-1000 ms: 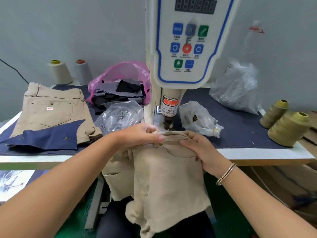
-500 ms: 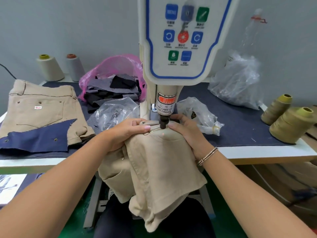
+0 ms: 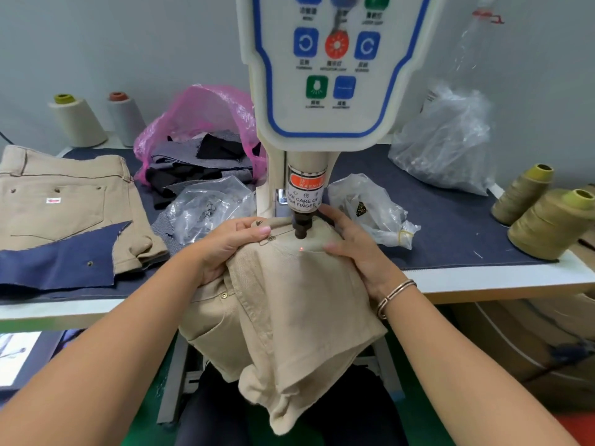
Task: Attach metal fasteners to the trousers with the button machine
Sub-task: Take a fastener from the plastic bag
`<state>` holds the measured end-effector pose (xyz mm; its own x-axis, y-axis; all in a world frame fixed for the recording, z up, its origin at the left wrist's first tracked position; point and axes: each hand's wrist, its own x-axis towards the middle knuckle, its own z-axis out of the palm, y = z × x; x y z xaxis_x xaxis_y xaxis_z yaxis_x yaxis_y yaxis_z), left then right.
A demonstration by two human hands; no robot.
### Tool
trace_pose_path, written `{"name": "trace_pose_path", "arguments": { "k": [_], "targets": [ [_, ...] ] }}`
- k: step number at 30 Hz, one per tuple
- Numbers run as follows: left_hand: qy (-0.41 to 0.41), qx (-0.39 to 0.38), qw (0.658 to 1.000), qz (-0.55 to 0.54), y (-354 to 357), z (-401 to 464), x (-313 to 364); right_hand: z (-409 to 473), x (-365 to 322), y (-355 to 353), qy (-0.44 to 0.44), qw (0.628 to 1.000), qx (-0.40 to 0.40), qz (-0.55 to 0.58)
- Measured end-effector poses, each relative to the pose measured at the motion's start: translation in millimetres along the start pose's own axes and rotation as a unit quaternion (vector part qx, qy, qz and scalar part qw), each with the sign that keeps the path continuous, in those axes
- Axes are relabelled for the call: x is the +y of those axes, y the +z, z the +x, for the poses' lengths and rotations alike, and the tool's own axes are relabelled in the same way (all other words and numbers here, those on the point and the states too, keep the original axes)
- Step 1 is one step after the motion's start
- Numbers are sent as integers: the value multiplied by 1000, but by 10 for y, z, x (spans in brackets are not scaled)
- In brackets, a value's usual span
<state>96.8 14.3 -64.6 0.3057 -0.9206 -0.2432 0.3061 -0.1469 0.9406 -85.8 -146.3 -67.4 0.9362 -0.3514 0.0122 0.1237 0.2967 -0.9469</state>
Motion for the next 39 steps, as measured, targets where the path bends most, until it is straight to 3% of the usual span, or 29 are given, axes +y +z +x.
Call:
{"name": "trace_pose_path", "arguments": {
  "k": [10,39],
  "targets": [
    [13,37,999,-23,36,-7,-22,63,35,10,9,998,68,-4],
    [12,18,998,-61,37,-29,11,55,16,35,23,998,58,5]
  ]
}}
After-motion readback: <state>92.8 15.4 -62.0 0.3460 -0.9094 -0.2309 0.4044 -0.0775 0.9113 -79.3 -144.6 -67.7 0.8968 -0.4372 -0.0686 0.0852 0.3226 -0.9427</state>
